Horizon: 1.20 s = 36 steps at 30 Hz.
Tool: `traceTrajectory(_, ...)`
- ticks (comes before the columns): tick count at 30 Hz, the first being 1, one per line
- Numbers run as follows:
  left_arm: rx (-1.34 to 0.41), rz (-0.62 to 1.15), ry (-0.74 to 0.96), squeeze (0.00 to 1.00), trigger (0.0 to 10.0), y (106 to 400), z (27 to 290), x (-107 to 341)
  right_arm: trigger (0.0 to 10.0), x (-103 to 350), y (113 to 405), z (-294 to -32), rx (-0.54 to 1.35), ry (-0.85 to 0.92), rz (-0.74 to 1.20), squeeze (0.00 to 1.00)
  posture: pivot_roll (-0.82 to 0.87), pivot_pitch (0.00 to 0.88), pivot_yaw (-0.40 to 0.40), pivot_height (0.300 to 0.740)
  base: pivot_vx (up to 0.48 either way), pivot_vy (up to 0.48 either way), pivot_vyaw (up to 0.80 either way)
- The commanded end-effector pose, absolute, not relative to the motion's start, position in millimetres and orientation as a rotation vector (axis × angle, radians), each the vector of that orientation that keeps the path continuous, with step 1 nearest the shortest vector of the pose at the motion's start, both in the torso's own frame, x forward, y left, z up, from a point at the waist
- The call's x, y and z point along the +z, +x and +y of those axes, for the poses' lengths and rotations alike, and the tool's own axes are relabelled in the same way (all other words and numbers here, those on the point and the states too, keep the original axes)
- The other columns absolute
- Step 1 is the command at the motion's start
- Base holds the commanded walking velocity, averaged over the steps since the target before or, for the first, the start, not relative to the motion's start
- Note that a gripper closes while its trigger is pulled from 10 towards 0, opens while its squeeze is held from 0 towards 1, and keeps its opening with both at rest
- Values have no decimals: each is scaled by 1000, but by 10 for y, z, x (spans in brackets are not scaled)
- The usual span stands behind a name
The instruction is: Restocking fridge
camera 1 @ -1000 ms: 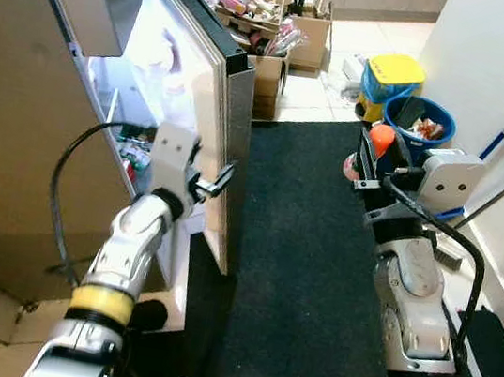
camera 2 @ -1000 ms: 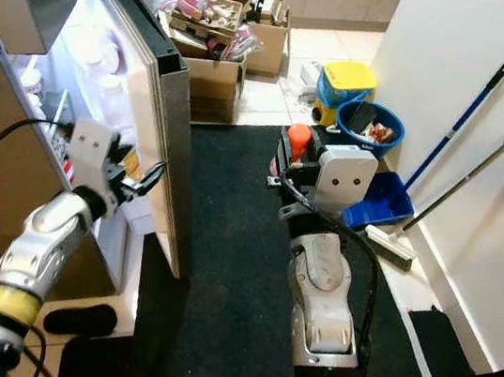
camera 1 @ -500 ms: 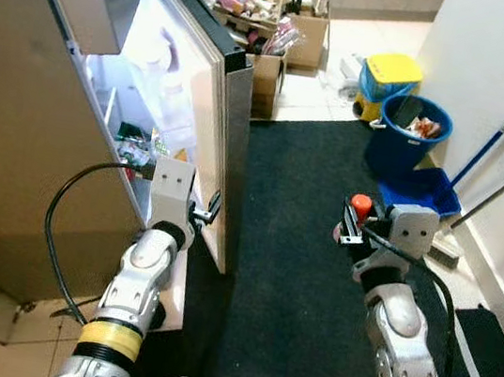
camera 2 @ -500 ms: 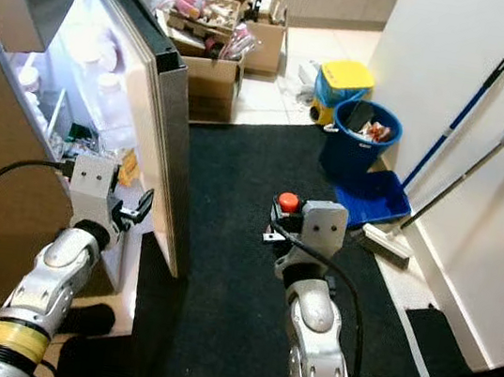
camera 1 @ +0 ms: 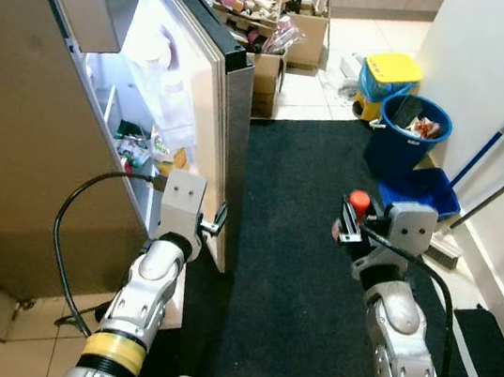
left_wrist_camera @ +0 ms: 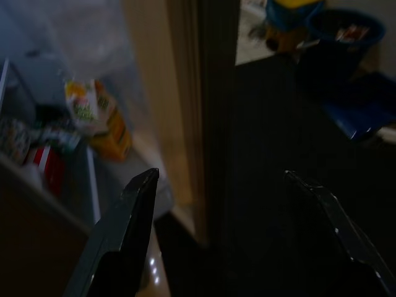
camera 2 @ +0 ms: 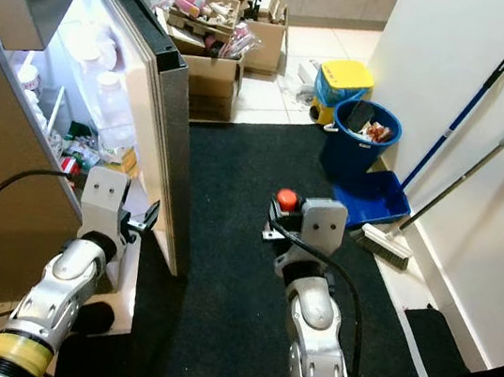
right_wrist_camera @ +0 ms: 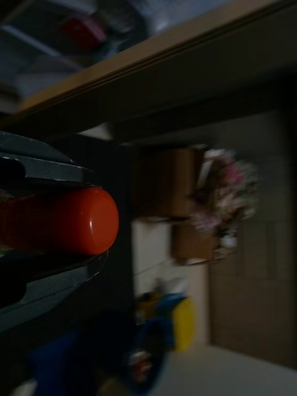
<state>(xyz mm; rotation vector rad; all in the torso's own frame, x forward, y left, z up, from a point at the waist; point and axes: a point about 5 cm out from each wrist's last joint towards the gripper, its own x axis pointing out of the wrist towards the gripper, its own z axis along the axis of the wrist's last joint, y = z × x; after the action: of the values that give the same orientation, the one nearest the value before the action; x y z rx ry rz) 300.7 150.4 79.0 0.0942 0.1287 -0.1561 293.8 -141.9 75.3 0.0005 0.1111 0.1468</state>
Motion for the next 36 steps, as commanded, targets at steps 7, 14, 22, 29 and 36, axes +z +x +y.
traceTrajectory(7, -99, 293, 175, 0, 10000, 2764, 1748, 338, 10000, 174, 2658, -1735, 18, -77, 324, 0, 9, 132, -31, 740, 0, 0, 0)
traceTrajectory(14, 51, 490, 219, 0, 10000, 2432, 2223, -53, 10000, -362, 2204, -1953, -33, -145, 575, 0, 15, 131, -31, 740, 0, 0, 0)
traceTrajectory(22, 177, 781, 218, 0, 10000, 1846, 2596, -510, 10000, -673, 1863, -2002, -38, -149, 753, 0, 20, 126, -34, 740, 0, 0, 0)
traceTrajectory(29, 182, 870, 192, 0, 10000, 1593, 2589, -678, 10000, -731, 1762, -2092, -71, -148, 785, 0, 15, 125, -37, 740, 0, 0, 0)
traceTrajectory(36, 193, 824, 167, 0, 10000, 1654, 2567, -657, 10000, -722, 1794, -2082, -68, -145, 764, 0, 18, 122, -39, 740, 0, 0, 0)
